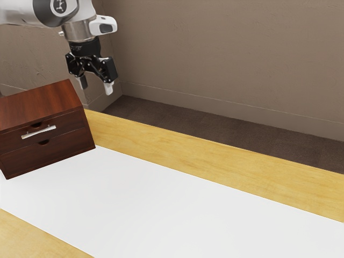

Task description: Pull the drawer handle with one arm to open the drawer

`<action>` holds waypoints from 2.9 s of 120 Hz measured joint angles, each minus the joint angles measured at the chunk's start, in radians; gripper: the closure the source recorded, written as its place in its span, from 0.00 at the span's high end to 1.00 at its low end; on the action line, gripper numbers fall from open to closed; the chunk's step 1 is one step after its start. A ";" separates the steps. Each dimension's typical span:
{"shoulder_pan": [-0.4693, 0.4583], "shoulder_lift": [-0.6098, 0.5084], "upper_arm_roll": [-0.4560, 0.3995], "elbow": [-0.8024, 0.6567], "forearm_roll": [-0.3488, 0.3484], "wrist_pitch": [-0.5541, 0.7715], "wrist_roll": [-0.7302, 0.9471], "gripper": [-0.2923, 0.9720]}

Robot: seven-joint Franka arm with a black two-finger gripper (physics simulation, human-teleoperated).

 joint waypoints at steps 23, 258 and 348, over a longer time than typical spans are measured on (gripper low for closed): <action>0.238 0.294 -0.136 0.282 0.074 0.051 -0.025 0.77; 0.195 0.276 0.113 -0.128 0.027 0.475 1.034 0.77; 0.199 0.093 0.126 -0.432 0.037 0.650 1.046 0.77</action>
